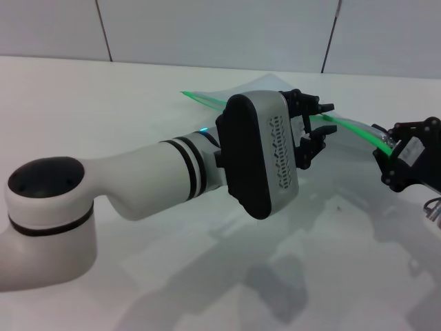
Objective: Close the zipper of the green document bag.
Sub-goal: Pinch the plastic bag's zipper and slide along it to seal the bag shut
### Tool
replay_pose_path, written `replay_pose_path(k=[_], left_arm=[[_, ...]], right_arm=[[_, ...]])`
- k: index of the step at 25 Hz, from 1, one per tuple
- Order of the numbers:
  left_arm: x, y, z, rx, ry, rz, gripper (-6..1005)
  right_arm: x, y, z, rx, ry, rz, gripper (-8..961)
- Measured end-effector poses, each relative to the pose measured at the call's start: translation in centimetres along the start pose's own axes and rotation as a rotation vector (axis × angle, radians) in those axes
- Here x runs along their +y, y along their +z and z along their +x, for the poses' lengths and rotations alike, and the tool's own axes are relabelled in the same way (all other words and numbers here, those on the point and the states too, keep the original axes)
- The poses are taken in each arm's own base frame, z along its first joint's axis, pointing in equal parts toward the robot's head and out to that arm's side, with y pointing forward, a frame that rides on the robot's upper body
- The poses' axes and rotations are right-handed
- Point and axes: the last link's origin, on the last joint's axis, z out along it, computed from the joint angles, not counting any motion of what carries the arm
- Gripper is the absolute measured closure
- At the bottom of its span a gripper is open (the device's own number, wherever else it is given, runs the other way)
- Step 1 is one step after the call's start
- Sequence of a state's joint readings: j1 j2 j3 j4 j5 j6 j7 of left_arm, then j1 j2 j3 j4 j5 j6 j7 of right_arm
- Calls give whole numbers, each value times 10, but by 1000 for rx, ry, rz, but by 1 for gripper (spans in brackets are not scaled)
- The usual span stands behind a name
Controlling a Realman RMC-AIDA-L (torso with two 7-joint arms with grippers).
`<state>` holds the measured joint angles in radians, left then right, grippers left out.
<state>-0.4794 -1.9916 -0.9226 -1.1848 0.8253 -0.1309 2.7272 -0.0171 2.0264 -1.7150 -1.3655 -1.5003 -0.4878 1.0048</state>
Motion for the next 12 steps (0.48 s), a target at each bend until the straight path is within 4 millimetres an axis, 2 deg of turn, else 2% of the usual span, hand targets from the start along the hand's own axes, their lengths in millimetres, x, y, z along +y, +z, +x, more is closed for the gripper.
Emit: replay_pose_path(k=[12], left_arm=[[-1, 2, -4, -9, -19, 8, 754]], right_arm=[[2, 2, -5, -14, -7, -7, 890]])
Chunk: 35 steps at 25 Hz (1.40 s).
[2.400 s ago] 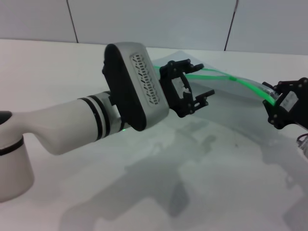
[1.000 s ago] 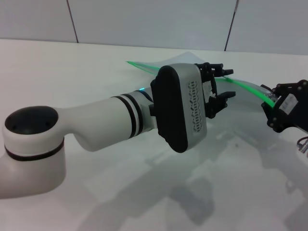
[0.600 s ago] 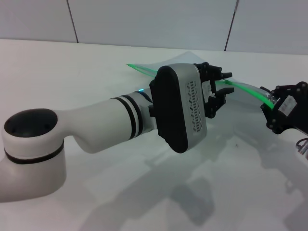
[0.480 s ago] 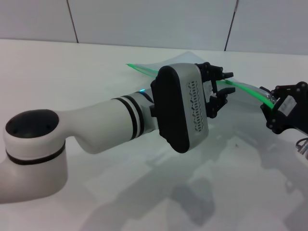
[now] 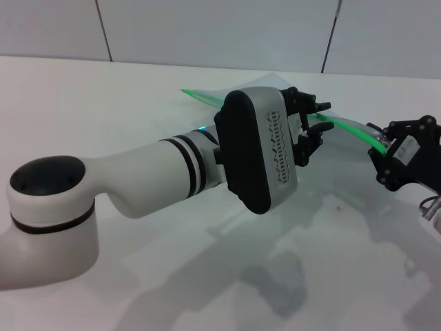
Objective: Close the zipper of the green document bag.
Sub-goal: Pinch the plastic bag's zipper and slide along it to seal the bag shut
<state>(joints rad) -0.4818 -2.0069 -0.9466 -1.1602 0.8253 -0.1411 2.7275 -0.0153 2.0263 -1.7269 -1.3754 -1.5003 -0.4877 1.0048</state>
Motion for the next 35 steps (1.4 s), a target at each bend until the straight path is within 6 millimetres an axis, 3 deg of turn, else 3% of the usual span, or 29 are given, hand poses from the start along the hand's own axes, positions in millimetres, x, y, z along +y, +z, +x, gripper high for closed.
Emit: replay_pose_path(k=[10, 29, 35], left_arm=[[3, 4, -1, -6, -2, -10, 755], [3, 4, -2, -18, -28, 4, 916], [3, 3, -5, -40, -36, 12, 915]], right_arm=[[1, 1, -3, -9, -4, -4, 880], [0, 0, -2, -7, -2, -1, 861], [0, 0, -2, -6, -1, -1, 855]])
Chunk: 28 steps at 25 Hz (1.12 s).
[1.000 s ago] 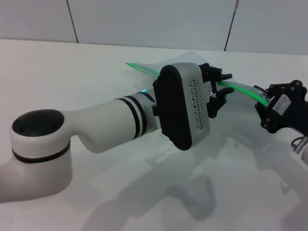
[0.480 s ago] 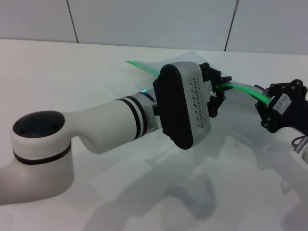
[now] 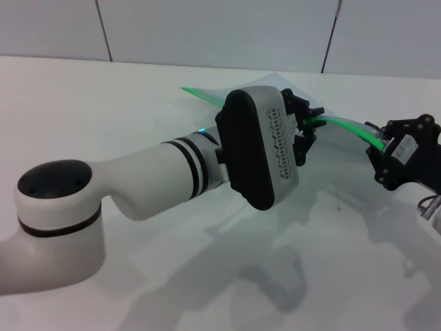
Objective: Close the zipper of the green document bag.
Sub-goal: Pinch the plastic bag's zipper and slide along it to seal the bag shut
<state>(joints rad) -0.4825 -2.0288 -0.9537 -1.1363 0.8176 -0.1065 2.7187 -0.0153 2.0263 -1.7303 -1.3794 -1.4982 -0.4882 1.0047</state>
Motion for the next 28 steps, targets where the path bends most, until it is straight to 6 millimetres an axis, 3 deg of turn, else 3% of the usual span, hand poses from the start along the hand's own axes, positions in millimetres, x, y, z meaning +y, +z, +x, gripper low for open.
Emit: replay_pose_path(k=[9, 18, 28], left_arm=[[0, -2, -6, -18, -15, 8, 914], [-7, -11, -26, -76, -59, 49, 912], [-21, -36, -72, -217, -152, 151, 911]], right_arm=[[0, 0, 1, 3, 2, 2, 846], [-3, -1, 3, 10, 11, 16, 837], [-17, -9, 11, 31, 36, 69, 827]])
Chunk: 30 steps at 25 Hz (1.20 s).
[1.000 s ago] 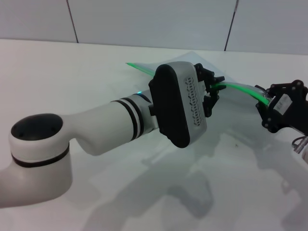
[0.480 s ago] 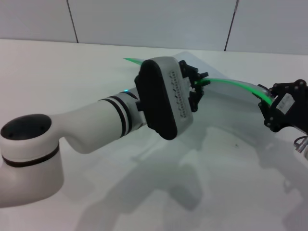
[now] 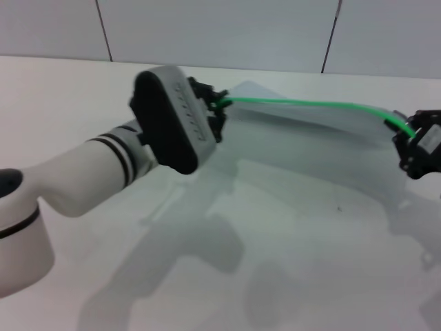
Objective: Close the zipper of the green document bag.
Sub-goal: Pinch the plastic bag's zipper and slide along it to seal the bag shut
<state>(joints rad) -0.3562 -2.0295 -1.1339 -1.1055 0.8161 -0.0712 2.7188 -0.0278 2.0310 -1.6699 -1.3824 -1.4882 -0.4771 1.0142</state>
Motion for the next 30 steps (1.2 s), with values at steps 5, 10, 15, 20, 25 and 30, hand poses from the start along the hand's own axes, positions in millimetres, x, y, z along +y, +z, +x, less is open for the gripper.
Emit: replay_pose_path(k=[5, 10, 15, 20, 25, 30], left_arm=[[-8, -5, -14, -40, -29, 35, 910], [-9, -6, -16, -45, -34, 39, 909], [-9, -6, -15, -44, -36, 39, 909], [-9, -5, -11, -32, -33, 40, 908], [-10, -4, -8, -22, -23, 41, 907], [-18, -4, -1, 10, -120, 60, 906]], right_arm=[[-15, -7, 7, 10, 41, 55, 822], [-20, -9, 12, 23, 46, 74, 817], [-21, -9, 13, 25, 47, 74, 812], [-22, -8, 14, 32, 44, 81, 807], [-35, -7, 20, 86, 71, 190, 802], [-41, -6, 14, 60, 168, 246, 797]])
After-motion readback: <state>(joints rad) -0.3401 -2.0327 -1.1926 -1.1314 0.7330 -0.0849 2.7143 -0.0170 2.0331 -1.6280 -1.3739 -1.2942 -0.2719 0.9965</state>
